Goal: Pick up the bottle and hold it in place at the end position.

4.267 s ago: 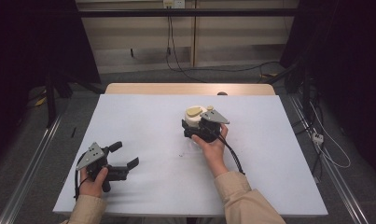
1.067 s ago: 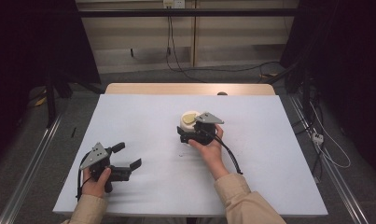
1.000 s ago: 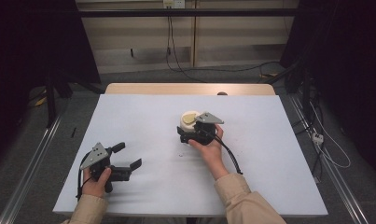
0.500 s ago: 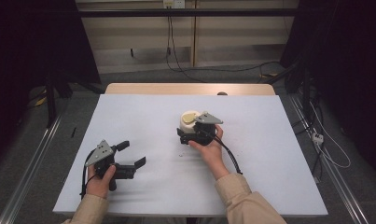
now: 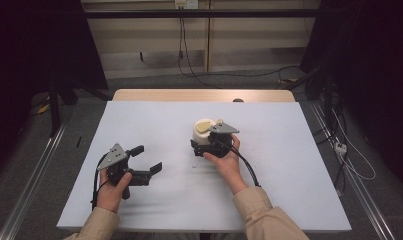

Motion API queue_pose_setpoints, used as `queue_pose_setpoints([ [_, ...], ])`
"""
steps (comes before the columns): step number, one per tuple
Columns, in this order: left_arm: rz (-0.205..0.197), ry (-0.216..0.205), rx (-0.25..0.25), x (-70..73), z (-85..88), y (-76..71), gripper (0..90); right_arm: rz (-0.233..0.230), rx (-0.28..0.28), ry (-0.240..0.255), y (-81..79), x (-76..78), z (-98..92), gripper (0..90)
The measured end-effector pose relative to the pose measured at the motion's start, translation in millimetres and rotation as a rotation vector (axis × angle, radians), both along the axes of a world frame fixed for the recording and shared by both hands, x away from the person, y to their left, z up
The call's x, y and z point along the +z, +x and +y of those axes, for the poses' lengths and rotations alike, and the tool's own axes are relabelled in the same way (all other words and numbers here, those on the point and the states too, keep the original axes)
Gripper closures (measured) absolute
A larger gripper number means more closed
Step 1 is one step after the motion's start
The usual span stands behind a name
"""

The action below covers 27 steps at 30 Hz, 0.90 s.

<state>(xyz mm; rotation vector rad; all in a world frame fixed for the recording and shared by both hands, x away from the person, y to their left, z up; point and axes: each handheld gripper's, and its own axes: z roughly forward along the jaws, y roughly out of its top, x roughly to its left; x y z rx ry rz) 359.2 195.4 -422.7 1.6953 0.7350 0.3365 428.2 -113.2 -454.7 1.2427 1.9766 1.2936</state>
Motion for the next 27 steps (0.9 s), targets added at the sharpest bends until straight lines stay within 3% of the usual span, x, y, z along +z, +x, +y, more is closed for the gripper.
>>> queue_pose_setpoints([
  [3,0.012,0.0,0.009,4.4,-4.5,3.3,2.3,0.001,0.003,0.001,0.1,-0.1,0.0,3.6],
  [13,0.018,0.026,-0.031,14.1,-26.5,14.7,3.0,-0.008,0.018,-0.003,1.2,-1.1,-0.4,4.0],
  [21,0.013,0.031,-0.045,23.6,-39.3,22.8,7.1,-0.008,0.022,-0.004,1.4,-1.2,-0.7,4.1],
  [27,0.023,0.038,-0.051,28.6,-46.2,29.3,14.9,-0.005,0.021,-0.005,1.4,-1.0,-0.5,4.1],
])
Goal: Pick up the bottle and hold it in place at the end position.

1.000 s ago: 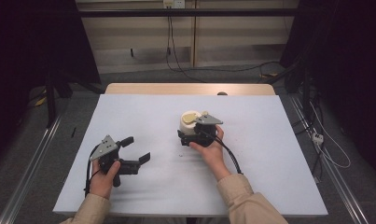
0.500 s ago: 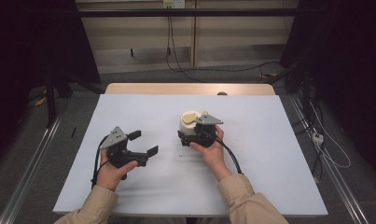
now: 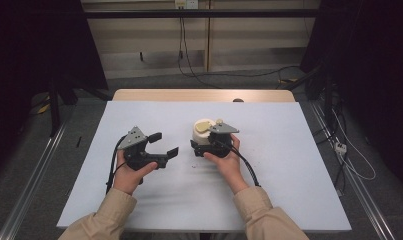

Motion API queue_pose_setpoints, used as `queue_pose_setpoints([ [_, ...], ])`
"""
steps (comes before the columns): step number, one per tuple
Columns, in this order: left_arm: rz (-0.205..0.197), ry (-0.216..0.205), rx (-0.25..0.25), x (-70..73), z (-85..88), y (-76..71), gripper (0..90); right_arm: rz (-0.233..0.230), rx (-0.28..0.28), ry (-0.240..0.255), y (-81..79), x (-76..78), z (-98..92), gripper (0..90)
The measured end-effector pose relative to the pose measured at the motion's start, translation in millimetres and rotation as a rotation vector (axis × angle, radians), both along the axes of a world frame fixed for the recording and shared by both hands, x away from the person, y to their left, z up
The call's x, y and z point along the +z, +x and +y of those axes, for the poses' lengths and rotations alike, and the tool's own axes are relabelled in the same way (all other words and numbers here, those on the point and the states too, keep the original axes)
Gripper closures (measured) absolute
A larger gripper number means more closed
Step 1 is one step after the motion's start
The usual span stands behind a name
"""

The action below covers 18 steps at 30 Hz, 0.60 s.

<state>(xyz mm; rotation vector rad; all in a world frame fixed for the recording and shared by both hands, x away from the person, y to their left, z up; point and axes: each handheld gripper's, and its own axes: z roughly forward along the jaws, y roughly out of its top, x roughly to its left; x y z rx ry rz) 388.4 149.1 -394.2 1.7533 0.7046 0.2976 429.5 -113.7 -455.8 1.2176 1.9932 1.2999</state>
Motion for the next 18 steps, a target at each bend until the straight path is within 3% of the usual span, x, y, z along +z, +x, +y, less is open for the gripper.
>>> queue_pose_setpoints([
  [12,0.031,0.019,-0.029,-1.1,-9.6,11.0,33.1,-0.001,0.001,-0.002,-0.1,0.0,0.2,4.2],
  [18,0.046,0.038,-0.036,-3.9,-14.8,16.8,35.8,-0.001,0.005,-0.003,0.2,-0.1,0.0,4.2],
])
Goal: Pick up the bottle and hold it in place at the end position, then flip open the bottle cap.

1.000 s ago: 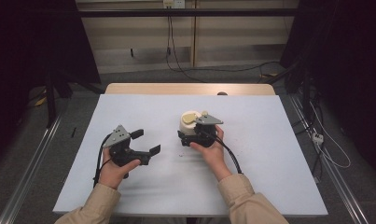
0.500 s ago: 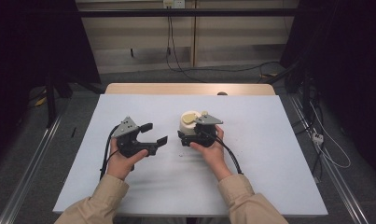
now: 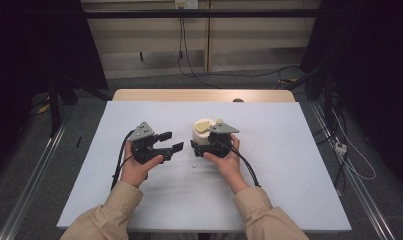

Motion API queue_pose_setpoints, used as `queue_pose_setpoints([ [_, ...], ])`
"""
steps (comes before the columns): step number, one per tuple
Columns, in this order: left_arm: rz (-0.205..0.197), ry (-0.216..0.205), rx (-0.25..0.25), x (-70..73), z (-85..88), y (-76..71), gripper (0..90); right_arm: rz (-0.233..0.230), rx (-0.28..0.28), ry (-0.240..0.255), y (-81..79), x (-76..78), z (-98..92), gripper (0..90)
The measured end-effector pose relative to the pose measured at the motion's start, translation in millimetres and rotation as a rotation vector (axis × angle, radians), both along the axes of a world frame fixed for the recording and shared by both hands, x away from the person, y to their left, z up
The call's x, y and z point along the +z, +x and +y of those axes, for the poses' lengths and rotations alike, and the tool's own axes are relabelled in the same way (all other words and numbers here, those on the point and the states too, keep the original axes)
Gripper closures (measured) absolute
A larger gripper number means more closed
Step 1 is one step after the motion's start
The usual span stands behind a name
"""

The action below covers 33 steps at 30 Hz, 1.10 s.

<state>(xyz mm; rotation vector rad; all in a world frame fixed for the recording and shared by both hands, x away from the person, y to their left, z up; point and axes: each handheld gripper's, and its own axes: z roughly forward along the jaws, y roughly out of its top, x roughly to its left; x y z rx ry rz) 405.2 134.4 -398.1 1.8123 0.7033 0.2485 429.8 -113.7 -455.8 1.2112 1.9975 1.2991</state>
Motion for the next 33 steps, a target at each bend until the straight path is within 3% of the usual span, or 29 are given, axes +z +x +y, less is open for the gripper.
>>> queue_pose_setpoints([
  [5,0.007,0.006,-0.007,0.1,-5.0,3.3,37.4,0.0,0.0,0.0,-0.1,-0.1,-0.1,4.2],
  [11,0.015,0.003,-0.022,3.4,-10.0,8.2,49.7,0.0,0.003,0.0,0.1,-0.1,-0.2,4.3],
  [20,0.04,0.021,-0.024,4.5,-14.3,12.8,56.9,0.001,0.004,-0.002,0.1,0.0,-0.2,4.2],
  [33,0.057,0.059,-0.045,3.9,-24.6,20.1,83.3,0.003,0.006,-0.002,0.2,0.0,-0.3,4.3],
])
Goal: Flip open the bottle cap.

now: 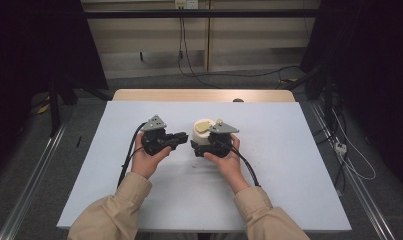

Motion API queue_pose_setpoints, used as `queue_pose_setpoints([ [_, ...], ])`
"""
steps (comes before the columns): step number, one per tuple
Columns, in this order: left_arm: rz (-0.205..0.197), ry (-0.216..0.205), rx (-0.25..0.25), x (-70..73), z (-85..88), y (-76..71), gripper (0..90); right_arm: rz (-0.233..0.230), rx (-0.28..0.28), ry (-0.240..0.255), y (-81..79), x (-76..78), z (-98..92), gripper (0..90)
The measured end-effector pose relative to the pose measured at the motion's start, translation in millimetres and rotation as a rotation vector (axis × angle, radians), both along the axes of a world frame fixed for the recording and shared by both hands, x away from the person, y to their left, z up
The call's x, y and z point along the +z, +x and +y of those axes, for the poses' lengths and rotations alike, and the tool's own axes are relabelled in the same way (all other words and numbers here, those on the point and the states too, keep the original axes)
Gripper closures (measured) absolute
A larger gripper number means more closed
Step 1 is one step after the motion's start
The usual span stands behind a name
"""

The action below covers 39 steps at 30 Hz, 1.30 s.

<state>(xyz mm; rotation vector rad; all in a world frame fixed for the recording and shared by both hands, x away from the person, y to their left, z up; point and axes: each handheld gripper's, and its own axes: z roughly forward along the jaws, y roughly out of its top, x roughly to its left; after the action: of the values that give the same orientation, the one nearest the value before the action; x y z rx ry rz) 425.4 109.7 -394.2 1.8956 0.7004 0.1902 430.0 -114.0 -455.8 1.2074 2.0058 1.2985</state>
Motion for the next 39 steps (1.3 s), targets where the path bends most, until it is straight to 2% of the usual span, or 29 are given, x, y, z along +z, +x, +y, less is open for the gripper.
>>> queue_pose_setpoints([
  [7,-0.002,0.003,0.0,1.2,-4.6,3.5,89.9,0.0,0.0,-0.002,0.0,0.2,0.1,4.3],
  [15,0.004,0.032,-0.012,2.5,-11.2,6.8,90.0,0.001,0.0,-0.003,0.1,0.2,0.1,4.3],
  [22,0.004,0.04,-0.008,1.1,-14.4,9.3,90.0,0.0,0.0,-0.003,0.0,0.1,0.1,4.3],
  [39,-0.005,0.058,-0.02,10.1,-24.5,12.4,90.0,0.0,0.0,-0.004,0.0,0.1,0.2,4.3],
])
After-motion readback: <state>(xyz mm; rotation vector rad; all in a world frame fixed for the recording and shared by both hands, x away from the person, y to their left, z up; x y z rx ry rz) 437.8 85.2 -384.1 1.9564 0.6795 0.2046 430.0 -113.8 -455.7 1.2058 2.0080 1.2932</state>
